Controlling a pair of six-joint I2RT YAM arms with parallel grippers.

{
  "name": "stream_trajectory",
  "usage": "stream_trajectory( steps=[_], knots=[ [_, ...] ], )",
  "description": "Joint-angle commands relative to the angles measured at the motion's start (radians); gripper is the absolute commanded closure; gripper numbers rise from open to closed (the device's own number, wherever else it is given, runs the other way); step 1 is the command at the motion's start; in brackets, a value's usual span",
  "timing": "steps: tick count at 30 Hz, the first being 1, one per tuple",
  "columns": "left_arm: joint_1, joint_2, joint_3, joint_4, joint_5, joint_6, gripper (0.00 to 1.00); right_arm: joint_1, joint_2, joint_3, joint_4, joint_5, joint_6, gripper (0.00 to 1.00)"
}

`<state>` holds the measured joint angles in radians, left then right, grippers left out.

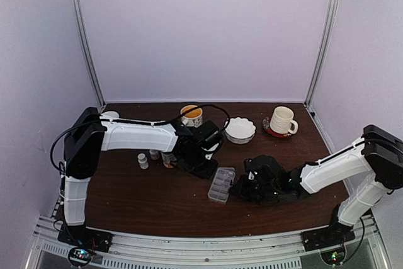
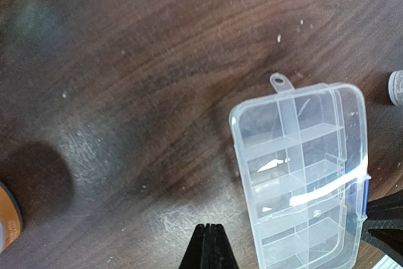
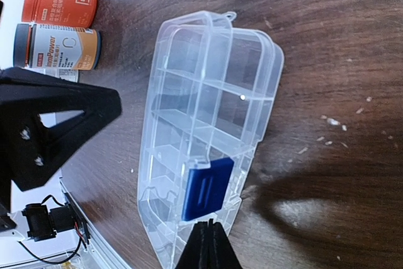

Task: Sort the pills into containers
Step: Adjust the pill container at the center of the board.

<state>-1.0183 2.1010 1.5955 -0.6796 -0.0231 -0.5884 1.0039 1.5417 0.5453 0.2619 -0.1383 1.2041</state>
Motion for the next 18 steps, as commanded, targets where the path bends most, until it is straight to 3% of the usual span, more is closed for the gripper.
stream_trajectory(
  steps=[1, 18],
  knots=[
    [-0.002, 0.017, -0.033, 0.041, 0.066, 0.002, 1.0, 0.005, 0.026, 0.027, 0.046, -0.007, 0.01, 1.0],
    [-0.004, -0.045, -0.223, 0.169, 0.196, -0.001, 1.0, 0.005, 0.062, 0.046, 0.094, -0.03, -0.023, 1.0]
  ],
)
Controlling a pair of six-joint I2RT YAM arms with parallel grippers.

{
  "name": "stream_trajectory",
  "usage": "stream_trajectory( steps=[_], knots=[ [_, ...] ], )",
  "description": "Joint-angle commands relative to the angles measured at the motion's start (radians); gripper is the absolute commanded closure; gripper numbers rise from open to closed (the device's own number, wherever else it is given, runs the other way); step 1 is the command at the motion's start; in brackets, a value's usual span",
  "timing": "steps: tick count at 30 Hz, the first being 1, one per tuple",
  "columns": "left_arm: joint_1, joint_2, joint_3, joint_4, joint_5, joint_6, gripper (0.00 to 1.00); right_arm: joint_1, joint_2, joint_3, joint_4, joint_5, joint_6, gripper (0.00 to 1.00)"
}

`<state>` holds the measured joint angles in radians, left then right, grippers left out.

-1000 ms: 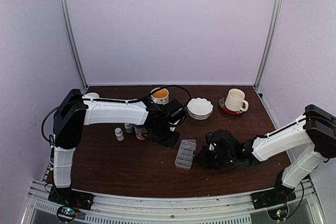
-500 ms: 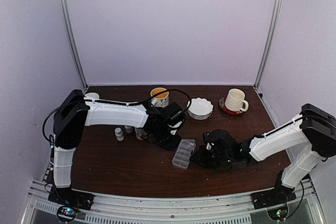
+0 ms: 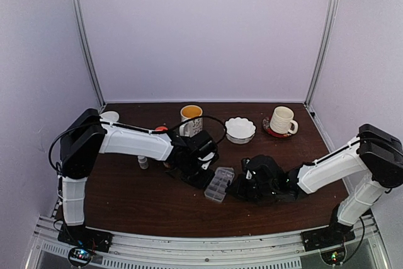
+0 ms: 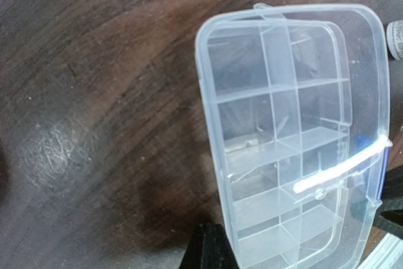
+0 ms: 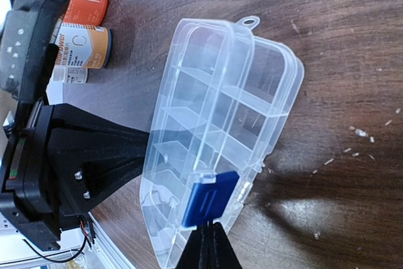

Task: Sort the pills into containers
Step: Adjust the pill container at the center of the board.

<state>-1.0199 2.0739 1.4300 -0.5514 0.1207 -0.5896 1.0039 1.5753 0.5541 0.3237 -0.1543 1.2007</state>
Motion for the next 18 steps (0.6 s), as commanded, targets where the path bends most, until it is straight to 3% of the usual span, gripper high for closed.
stream_trajectory(
  steps=[1, 18],
  knots=[
    [-0.002, -0.022, -0.067, 0.048, 0.059, 0.001, 1.0, 0.005, 0.033, 0.042, 0.039, -0.018, -0.02, 1.0],
    [-0.004, -0.062, -0.165, 0.106, 0.046, -0.012, 1.0, 0.006, 0.041, 0.138, -0.007, -0.045, -0.072, 1.0]
  ],
)
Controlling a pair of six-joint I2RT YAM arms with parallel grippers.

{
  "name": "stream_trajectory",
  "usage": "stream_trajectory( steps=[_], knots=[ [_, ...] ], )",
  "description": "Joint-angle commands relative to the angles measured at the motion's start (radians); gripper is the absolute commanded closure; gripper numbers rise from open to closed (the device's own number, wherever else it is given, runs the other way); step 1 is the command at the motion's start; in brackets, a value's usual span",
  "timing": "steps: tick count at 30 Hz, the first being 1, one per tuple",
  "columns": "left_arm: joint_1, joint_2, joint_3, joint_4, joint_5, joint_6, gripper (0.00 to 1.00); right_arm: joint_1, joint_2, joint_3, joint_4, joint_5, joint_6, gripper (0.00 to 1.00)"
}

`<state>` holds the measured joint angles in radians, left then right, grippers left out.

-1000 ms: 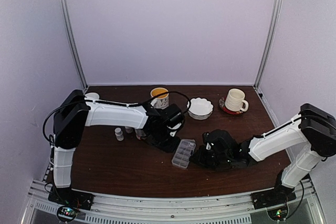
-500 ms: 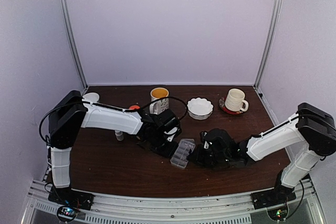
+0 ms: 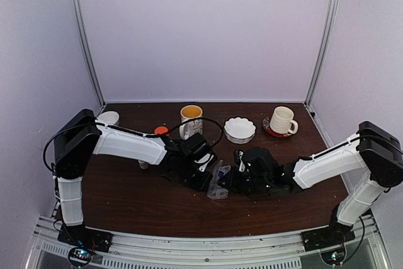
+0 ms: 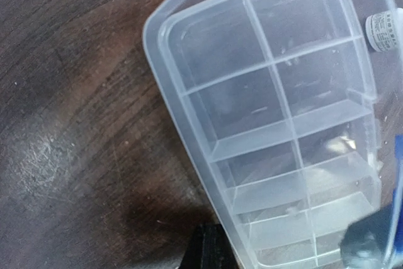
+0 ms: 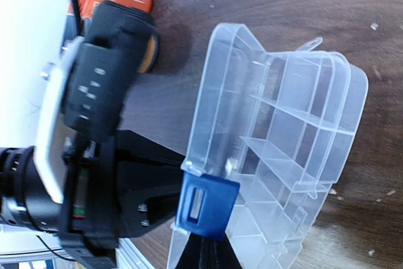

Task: Sort the pills into containers
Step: Adjust the pill container at the center of the board, then open the pill container at the center of the board.

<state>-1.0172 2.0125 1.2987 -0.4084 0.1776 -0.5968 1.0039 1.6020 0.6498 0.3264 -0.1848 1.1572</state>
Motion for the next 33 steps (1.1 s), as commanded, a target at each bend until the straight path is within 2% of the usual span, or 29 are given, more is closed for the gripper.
stream_trajectory(
  steps=[1, 17, 27, 30, 33],
  knots=[
    [-0.008, -0.005, -0.036, -0.037, -0.015, -0.005, 1.0, 0.006, 0.019, 0.044, -0.005, -0.018, -0.027, 1.0],
    [-0.015, -0.032, -0.059, -0.026, -0.046, -0.011, 1.0, 0.005, 0.083, -0.04, 0.098, -0.035, 0.011, 1.0],
    [-0.014, -0.045, -0.074, -0.027, -0.05, -0.018, 1.0, 0.003, 0.152, -0.095, 0.268, -0.045, 0.041, 0.97],
    [-0.015, -0.05, -0.078, -0.027, -0.053, -0.02, 1.0, 0.002, 0.159, -0.107, 0.3, -0.046, 0.049, 0.95],
    [-0.015, -0.065, -0.074, -0.052, -0.085, -0.017, 1.0, 0.003, 0.158, -0.121, 0.309, -0.045, 0.049, 0.88]
  ],
)
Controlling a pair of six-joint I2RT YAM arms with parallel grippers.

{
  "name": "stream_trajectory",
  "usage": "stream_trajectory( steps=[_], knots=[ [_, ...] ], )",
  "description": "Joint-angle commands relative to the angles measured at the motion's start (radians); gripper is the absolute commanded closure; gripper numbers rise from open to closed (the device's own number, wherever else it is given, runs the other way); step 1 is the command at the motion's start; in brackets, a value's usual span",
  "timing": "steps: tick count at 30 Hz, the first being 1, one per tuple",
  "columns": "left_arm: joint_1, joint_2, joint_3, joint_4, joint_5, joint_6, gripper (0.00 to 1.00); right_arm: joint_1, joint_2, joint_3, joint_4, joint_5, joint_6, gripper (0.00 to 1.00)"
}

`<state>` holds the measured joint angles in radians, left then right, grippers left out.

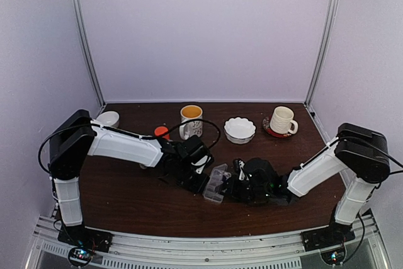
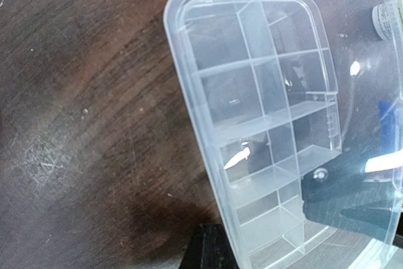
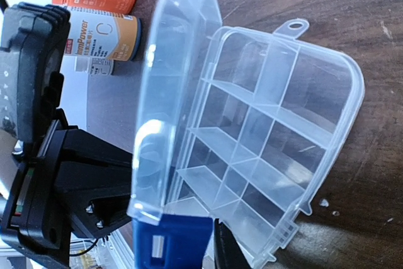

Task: Sort the pills into containers
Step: Open the pill container at the center of the board.

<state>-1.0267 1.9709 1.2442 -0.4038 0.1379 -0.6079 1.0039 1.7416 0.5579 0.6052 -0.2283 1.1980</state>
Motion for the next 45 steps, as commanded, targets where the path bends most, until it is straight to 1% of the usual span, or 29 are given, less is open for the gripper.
stream_trajectory(
  steps=[1, 2, 5, 6, 10, 13, 14, 15, 20, 24, 29, 37, 42, 45],
  knots=[
    [-0.005, -0.034, -0.017, -0.069, -0.063, -0.003, 1.0, 0.003, 0.016, -0.034, 0.036, 0.0, 0.009, 0.84],
    [-0.005, -0.047, -0.016, -0.081, -0.082, 0.002, 1.0, 0.003, 0.016, -0.041, 0.043, 0.001, 0.011, 0.79],
    [-0.005, -0.096, -0.015, -0.116, -0.122, 0.011, 1.0, 0.001, 0.014, -0.055, 0.072, 0.003, 0.016, 0.59],
    [-0.005, -0.114, -0.014, -0.13, -0.157, 0.012, 1.0, 0.001, 0.015, -0.055, 0.076, 0.005, 0.017, 0.56],
    [-0.005, -0.169, -0.02, -0.164, -0.201, 0.012, 1.0, -0.001, 0.02, -0.048, 0.076, 0.003, 0.013, 0.51],
    [-0.006, -0.216, -0.036, -0.173, -0.205, 0.006, 1.0, 0.0, 0.022, -0.042, 0.07, 0.001, 0.011, 0.39],
    [-0.008, -0.232, -0.045, -0.169, -0.2, 0.005, 1.0, -0.001, 0.02, -0.04, 0.066, 0.001, 0.009, 0.36],
    [-0.01, -0.248, -0.053, -0.158, -0.19, 0.005, 0.97, -0.001, 0.019, -0.036, 0.057, 0.001, 0.007, 0.35],
    [-0.016, -0.337, -0.106, -0.066, -0.087, 0.002, 0.75, -0.002, 0.015, -0.024, 0.035, 0.0, -0.004, 0.33],
    [-0.016, -0.357, -0.117, -0.027, -0.034, 0.0, 0.65, -0.002, 0.018, -0.019, 0.03, 0.001, -0.005, 0.32],
    [-0.016, -0.326, -0.133, 0.055, 0.067, -0.004, 0.61, -0.002, 0.015, -0.01, 0.013, -0.003, -0.009, 0.32],
    [-0.016, -0.256, -0.109, 0.075, 0.121, 0.011, 0.62, -0.002, 0.016, -0.005, 0.003, -0.004, -0.009, 0.32],
    [-0.016, -0.227, -0.094, 0.066, 0.128, 0.024, 0.62, -0.001, 0.016, 0.003, -0.006, -0.004, -0.01, 0.32],
    [-0.016, -0.207, -0.08, 0.034, 0.083, 0.013, 0.62, -0.002, 0.015, 0.004, -0.011, -0.003, -0.009, 0.33]
  ],
)
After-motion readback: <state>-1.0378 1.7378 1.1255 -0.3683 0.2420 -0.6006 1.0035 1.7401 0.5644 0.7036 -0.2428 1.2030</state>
